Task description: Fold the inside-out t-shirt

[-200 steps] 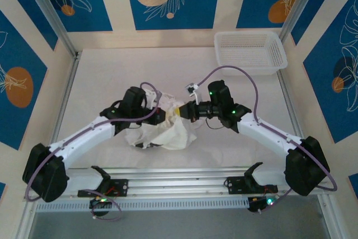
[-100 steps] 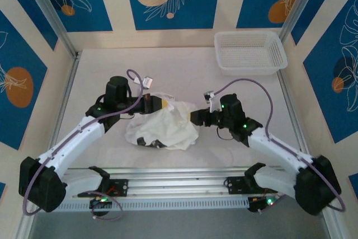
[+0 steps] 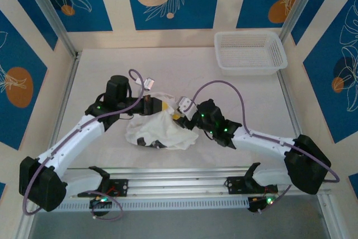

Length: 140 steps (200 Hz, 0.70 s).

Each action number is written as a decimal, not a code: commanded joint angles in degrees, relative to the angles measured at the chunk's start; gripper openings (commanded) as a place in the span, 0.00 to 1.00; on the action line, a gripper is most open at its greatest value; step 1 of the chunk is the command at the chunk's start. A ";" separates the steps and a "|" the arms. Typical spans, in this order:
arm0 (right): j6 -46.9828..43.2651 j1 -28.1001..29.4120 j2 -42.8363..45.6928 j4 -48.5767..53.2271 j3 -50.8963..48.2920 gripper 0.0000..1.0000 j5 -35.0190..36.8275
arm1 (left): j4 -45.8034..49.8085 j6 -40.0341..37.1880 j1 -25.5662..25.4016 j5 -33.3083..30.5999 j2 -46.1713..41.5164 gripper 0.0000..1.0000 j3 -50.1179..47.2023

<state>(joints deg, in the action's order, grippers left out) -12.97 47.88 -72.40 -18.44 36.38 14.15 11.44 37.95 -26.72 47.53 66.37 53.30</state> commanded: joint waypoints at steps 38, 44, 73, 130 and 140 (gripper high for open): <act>7.08 -0.41 5.79 7.26 4.39 0.00 -31.57 | 13.59 -13.91 2.92 -8.40 0.70 0.00 5.49; 9.59 -0.82 7.47 7.59 4.19 0.00 -35.93 | 15.12 -15.76 3.77 -11.98 1.69 0.00 5.54; 23.07 -2.86 13.99 0.52 0.88 0.00 -46.62 | 12.51 -18.18 6.67 -20.06 8.55 0.00 3.38; 29.71 -7.14 15.94 -5.84 -5.13 0.00 -32.74 | 11.78 -15.64 6.60 -20.33 0.66 0.41 1.52; 31.00 -8.06 15.23 -2.96 -4.16 0.00 -28.83 | 15.06 -15.25 6.58 -23.68 -3.23 0.42 1.31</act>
<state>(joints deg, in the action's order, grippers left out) 12.80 41.82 -56.16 -21.58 31.90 -21.65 21.02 23.90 -20.36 30.46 72.05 53.63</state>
